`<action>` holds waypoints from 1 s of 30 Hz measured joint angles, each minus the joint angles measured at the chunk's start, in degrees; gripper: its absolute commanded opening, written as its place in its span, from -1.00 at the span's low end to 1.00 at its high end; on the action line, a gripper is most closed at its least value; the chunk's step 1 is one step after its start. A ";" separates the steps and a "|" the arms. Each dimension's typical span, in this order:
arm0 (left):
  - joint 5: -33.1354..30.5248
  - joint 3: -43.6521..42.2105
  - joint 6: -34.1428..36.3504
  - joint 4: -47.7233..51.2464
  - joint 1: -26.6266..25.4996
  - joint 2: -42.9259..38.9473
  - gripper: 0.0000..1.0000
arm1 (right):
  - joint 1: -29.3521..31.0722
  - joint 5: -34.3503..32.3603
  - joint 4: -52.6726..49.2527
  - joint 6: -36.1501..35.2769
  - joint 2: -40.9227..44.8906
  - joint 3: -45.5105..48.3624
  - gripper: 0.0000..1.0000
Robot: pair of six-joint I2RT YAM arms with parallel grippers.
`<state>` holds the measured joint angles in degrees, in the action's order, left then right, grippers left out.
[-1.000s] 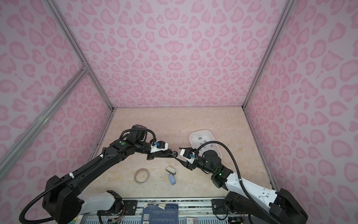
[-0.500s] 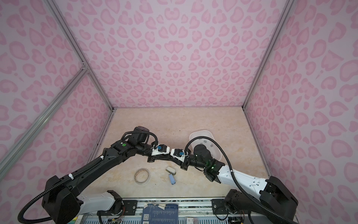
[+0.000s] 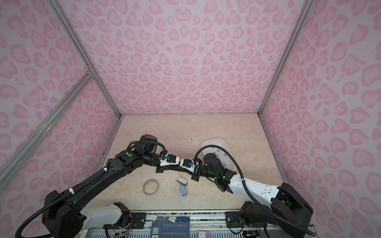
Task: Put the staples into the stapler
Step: 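Grasp the stapler's top arm with the right gripper while the left gripper holds the base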
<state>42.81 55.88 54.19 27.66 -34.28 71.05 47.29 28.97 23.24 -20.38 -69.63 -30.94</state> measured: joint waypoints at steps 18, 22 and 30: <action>1.68 -0.02 0.04 -0.33 0.22 -0.02 -0.92 | 0.15 0.87 3.72 2.10 -2.14 -0.02 -0.74; 1.73 -0.26 0.33 -0.28 0.85 -0.46 -0.92 | 0.09 1.05 3.72 1.51 -2.27 -0.02 -0.98; 4.66 -0.42 0.90 -0.11 3.93 -4.17 -0.92 | -1.38 1.46 6.56 0.66 -0.66 2.86 -1.00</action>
<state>47.46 55.46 55.09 27.55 -30.35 66.87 45.91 30.44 29.80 -19.73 -70.28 -28.08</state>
